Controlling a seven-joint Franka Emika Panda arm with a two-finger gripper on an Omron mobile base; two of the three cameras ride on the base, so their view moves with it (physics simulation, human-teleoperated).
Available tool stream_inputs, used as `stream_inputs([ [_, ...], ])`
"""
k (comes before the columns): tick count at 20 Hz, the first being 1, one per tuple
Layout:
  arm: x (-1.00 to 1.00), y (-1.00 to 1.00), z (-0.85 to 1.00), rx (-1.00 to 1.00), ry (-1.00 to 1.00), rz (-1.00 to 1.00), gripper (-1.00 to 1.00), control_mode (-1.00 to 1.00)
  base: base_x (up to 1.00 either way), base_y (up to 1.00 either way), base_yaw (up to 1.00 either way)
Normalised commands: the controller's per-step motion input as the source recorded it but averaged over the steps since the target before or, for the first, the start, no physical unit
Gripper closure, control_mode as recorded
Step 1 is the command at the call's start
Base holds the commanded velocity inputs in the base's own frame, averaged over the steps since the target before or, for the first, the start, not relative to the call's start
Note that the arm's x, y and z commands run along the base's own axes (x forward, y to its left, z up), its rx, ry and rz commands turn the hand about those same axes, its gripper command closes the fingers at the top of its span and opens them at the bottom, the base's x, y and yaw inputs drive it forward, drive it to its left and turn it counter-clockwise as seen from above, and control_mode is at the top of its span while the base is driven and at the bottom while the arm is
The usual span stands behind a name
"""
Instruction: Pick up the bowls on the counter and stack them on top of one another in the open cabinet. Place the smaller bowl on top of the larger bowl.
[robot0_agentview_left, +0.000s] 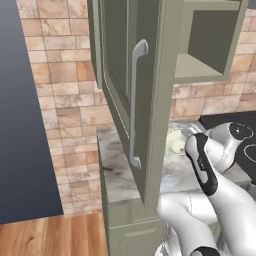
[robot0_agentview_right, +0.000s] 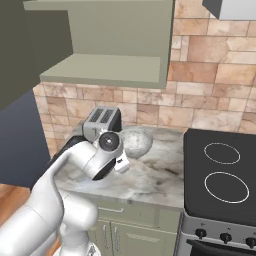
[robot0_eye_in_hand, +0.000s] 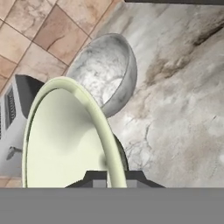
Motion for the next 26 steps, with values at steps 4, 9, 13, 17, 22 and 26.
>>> stream_inputs([
  [4,0.27,-0.24,0.1,0.06,0.1,-0.08,1.0,-1.0,0.0,0.0,0.0],
  [9,0.1,-0.29,0.02,0.08,0.02,-0.04,1.0,-1.0,0.0,0.0,0.0],
  [13,0.01,-0.18,0.0,0.1,0.0,-0.01,1.0,-1.0,0.0,0.0,0.0],
  [17,0.2,-0.03,0.0,0.09,0.0,0.0,1.0,-1.0,0.0,0.0,0.0],
  [22,0.29,-0.09,0.0,0.12,0.0,0.0,1.0,-1.0,0.0,0.0,0.0],
  [26,0.25,-0.15,0.0,0.12,0.0,0.0,1.0,-1.0,0.0,0.0,0.0],
])
